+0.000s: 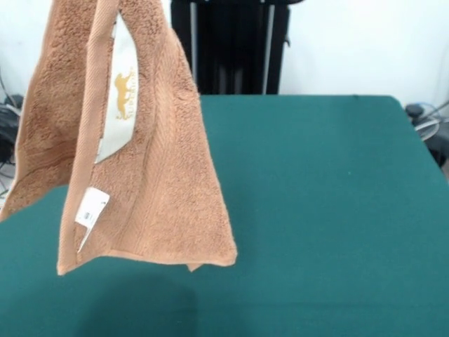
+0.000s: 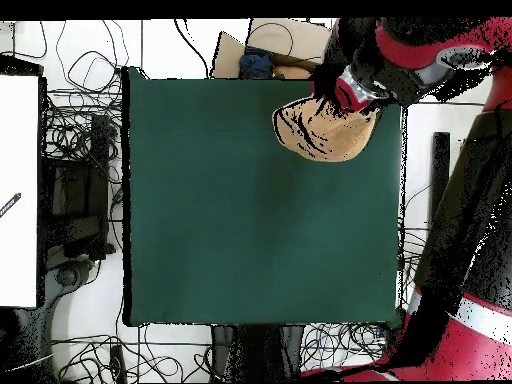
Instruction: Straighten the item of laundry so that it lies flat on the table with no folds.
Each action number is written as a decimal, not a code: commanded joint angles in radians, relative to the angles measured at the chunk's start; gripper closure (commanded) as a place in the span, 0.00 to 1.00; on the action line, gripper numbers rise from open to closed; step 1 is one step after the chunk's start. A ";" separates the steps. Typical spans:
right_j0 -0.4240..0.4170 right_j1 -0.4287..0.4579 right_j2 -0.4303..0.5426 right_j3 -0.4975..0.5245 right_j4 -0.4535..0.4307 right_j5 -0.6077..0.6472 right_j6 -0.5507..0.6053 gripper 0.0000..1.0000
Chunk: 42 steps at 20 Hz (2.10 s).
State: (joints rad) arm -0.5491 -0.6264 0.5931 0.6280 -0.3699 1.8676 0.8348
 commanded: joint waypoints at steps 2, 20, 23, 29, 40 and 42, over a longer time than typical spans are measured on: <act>0.031 0.030 0.075 -0.031 -0.074 0.073 -0.254 1.00; 0.049 0.097 0.066 -0.139 -0.124 0.070 -0.362 1.00; 0.050 0.114 0.075 -0.169 -0.141 0.082 -0.380 1.00; 0.048 0.108 0.048 -0.117 -0.110 0.006 -0.358 1.00; 0.008 0.027 -0.003 0.085 -0.026 -0.119 -0.326 1.00; 0.006 0.016 -0.002 0.101 -0.022 -0.120 -0.318 1.00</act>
State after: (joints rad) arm -0.5435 -0.5399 0.5931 0.5418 -0.4201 1.8301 0.6533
